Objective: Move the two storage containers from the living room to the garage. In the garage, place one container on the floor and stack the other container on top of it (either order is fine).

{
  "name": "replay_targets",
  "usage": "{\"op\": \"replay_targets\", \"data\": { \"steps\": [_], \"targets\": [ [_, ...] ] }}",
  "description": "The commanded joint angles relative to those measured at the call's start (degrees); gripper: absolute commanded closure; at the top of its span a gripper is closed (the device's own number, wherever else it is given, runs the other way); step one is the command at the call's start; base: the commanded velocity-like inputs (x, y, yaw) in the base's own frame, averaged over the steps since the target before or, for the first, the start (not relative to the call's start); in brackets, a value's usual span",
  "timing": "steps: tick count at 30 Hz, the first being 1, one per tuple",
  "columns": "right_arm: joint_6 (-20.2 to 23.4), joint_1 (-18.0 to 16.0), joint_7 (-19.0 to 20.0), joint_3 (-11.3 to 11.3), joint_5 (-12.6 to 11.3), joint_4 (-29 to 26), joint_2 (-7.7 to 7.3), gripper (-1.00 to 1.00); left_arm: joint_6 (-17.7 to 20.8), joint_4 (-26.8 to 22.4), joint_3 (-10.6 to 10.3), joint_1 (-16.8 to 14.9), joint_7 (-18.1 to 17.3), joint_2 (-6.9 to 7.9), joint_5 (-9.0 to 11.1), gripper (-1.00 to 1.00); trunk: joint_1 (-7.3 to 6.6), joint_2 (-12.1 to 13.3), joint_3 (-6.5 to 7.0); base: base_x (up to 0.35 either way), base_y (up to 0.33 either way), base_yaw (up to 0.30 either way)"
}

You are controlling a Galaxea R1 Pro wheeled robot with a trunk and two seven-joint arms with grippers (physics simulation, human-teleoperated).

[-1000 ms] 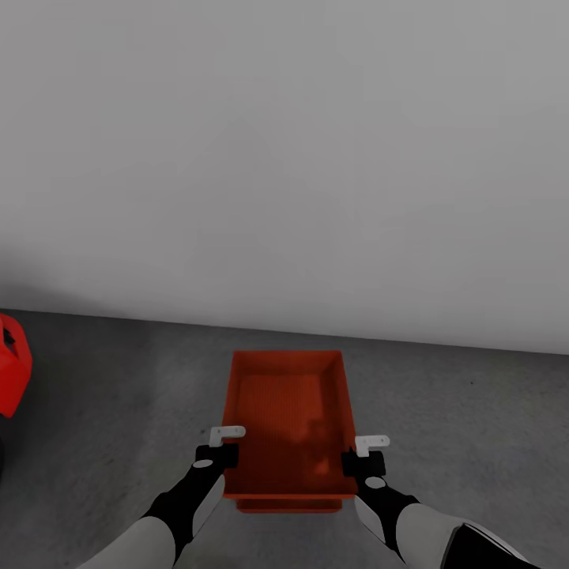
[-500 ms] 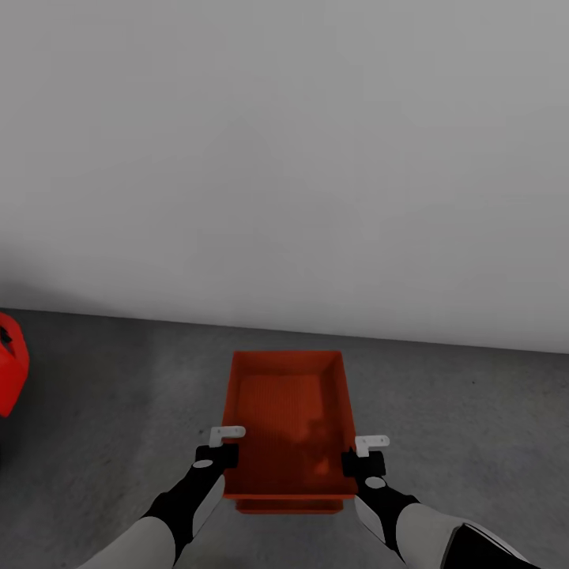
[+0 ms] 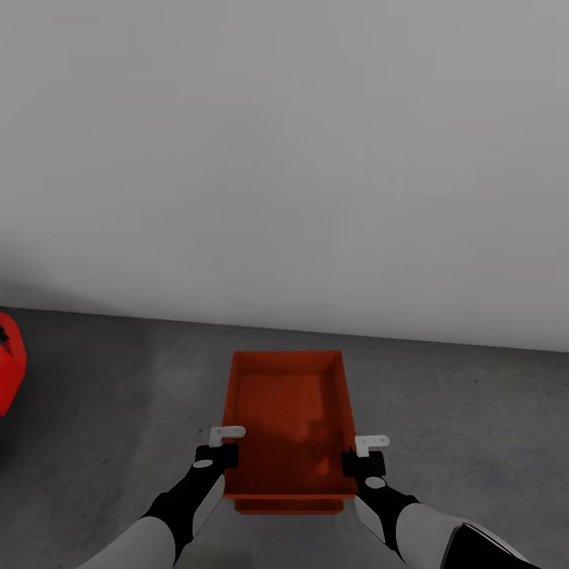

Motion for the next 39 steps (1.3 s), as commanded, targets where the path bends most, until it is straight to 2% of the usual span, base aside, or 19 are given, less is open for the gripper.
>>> {"op": "replay_targets", "data": {
  "steps": [1,39],
  "targets": [
    [-0.7,0.0,0.0,-2.6,0.5,-0.2,0.02,1.00,0.4,-0.1,0.6,0.0,0.8,0.07,3.5,1.00,0.23,-0.4,-0.22,0.000,0.000,0.000],
    [-0.6,0.0,0.0,-2.6,0.5,-0.2,0.02,1.00,0.4,-0.1,0.6,0.0,0.8,0.14,3.5,1.00,8.57,-15.7,-7.04,0.000,0.000,0.000]
  ]
}}
